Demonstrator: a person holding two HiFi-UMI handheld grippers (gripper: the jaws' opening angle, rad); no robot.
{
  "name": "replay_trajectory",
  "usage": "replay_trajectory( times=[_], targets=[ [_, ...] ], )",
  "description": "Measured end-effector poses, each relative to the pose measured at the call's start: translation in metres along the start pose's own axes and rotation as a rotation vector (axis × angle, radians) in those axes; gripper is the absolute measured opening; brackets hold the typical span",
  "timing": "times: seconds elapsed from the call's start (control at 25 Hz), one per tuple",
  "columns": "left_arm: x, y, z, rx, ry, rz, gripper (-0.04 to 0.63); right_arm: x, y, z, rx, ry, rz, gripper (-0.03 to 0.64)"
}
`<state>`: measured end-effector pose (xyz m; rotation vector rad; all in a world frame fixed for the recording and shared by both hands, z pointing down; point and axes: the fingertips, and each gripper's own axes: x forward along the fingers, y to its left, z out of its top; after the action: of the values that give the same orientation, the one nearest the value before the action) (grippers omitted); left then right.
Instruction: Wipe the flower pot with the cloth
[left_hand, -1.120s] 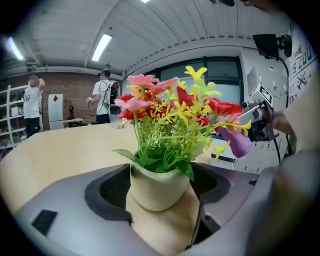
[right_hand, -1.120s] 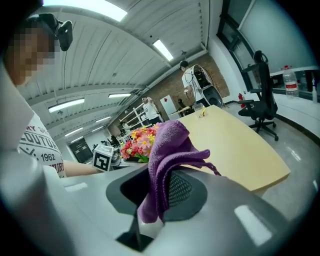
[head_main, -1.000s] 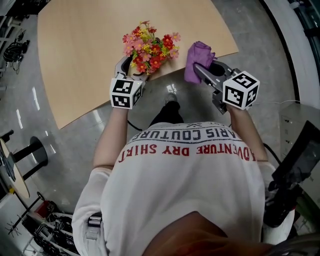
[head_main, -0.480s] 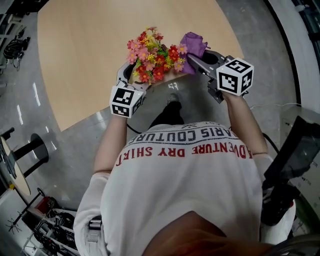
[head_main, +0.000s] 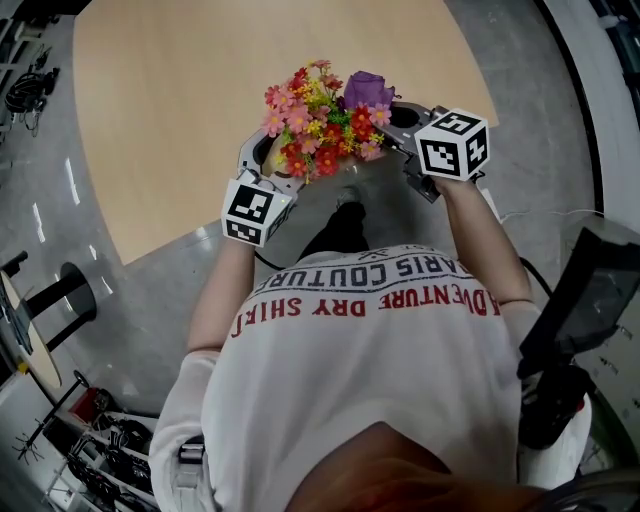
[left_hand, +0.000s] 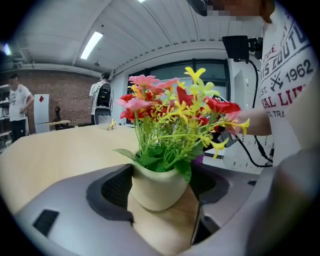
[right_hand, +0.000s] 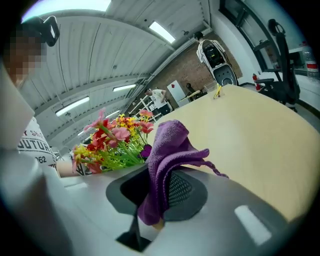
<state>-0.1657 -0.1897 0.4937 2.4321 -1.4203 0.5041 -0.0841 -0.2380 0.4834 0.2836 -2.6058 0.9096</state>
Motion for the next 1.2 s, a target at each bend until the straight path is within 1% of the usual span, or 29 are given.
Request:
replay_trajectory(
  times=[0.2, 0.36, 0.56, 0.72, 0.88, 1.0, 1.12, 1.2],
  targets=[
    [0.000, 0.004, -0.001, 0.005, -0.003, -0.017, 0.354, 0.011, -0.008, -0.001, 0.044, 0.032, 0.005, 0.046],
    [-0.002, 0.003, 0.000, 0.005, -0.005, -0.026, 0.354, 0.016, -0.020, -0.009, 0.063, 0.096, -0.049, 0.046],
    [-0.001, 0.001, 0.011, 0.017, -0.003, -0.042, 0.354, 0.018, -0.034, -0.015, 0.012, 0.213, -0.141, 0.044],
    [-0.001, 0.001, 0.008, 0.024, 0.001, -0.064, 0.354, 0.022, -0.038, -0.023, 0.040, 0.238, -0.136, 0.044],
    [-0.003, 0.003, 0.008, 0.035, 0.001, -0.084, 0.354, 0.024, -0.037, -0.024, 0.051, 0.247, -0.127, 0.044],
    [-0.004, 0.002, 0.006, 0.036, -0.009, -0.078, 0.354, 0.023, -0.037, -0.025, 0.083, 0.227, -0.108, 0.046],
    [-0.003, 0.005, 0.001, 0.009, -0.020, -0.024, 0.359, 0.017, -0.042, -0.024, 0.115, 0.177, -0.122, 0.046],
    [-0.005, 0.008, -0.004, -0.043, -0.025, 0.035, 0.377, 0.011, -0.043, -0.025, 0.114, 0.144, -0.141, 0.045]
  ],
)
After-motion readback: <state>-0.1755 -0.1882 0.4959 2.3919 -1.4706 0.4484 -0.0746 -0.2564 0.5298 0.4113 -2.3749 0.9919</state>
